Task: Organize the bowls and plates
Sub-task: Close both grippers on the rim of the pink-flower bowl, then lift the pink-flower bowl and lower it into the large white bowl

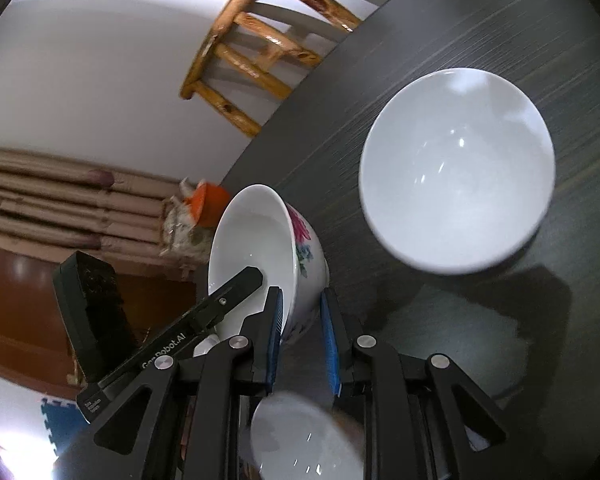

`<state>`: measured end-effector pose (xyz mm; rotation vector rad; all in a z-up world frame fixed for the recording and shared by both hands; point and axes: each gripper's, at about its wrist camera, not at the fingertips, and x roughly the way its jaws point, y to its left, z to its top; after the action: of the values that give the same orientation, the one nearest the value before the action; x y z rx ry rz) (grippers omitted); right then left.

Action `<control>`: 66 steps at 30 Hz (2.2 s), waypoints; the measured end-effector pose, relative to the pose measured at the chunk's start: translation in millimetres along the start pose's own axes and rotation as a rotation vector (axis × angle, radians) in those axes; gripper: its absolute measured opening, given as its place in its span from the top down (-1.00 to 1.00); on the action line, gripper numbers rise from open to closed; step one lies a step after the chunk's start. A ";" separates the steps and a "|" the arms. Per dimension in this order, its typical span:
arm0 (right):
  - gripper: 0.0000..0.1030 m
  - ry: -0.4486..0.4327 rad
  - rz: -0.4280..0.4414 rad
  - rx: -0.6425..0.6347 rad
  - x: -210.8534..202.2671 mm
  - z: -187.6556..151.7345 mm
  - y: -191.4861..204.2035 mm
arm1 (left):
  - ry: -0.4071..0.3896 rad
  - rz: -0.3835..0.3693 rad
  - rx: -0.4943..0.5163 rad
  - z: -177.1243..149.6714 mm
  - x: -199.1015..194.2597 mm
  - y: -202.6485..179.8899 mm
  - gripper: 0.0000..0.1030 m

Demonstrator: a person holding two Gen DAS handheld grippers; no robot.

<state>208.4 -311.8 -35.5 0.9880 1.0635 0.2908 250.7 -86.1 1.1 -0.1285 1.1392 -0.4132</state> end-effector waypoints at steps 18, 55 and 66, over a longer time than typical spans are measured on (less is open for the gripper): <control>0.62 0.096 0.003 -0.063 -32.3 -107.0 2.9 | 0.023 0.036 -0.032 -117.9 -26.5 -0.2 0.82; 0.59 0.077 -0.103 -0.146 -27.5 -131.7 1.9 | 0.003 0.171 0.082 -153.2 -15.3 -11.6 0.60; 0.49 0.042 -0.105 -0.151 -36.7 -134.1 3.5 | -0.049 0.224 0.129 -153.7 -28.7 -18.6 0.43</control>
<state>79.1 -261.1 -27.6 0.7915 1.1110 0.3027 97.4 -75.5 -33.3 0.1015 1.0620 -0.2815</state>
